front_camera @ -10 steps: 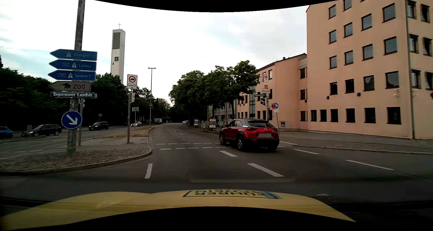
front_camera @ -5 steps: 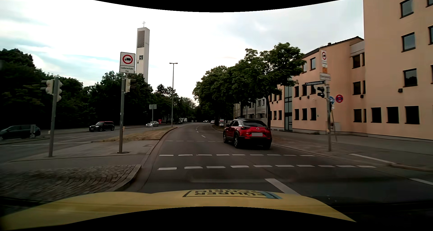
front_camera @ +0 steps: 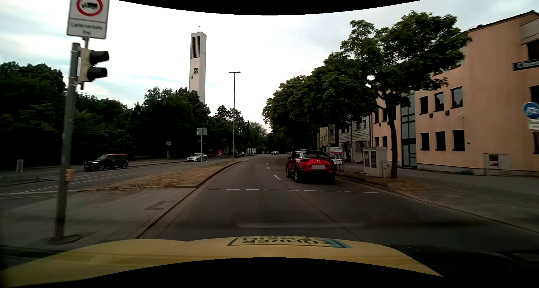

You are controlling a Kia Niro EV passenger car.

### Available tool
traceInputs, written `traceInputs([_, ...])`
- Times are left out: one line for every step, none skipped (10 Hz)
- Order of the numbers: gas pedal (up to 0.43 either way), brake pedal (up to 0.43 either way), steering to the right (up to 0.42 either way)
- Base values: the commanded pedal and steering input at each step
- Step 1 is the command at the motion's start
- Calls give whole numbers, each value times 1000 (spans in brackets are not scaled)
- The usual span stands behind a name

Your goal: Follow the waypoints while adhering to traffic rules and regulations

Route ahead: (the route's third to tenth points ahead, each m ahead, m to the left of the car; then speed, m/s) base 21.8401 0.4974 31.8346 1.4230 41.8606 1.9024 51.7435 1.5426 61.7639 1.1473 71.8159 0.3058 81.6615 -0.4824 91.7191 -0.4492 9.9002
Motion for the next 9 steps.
traceInputs([157,0,-86])
traceInputs([157,0,-78])
traceInputs([157,0,-68])
traceInputs([169,0,-59])
traceInputs([169,0,-48])
traceInputs([169,0,-31])
traceInputs([169,0,-21])
traceInputs([169,0,-12])
traceInputs([169,0,-7])
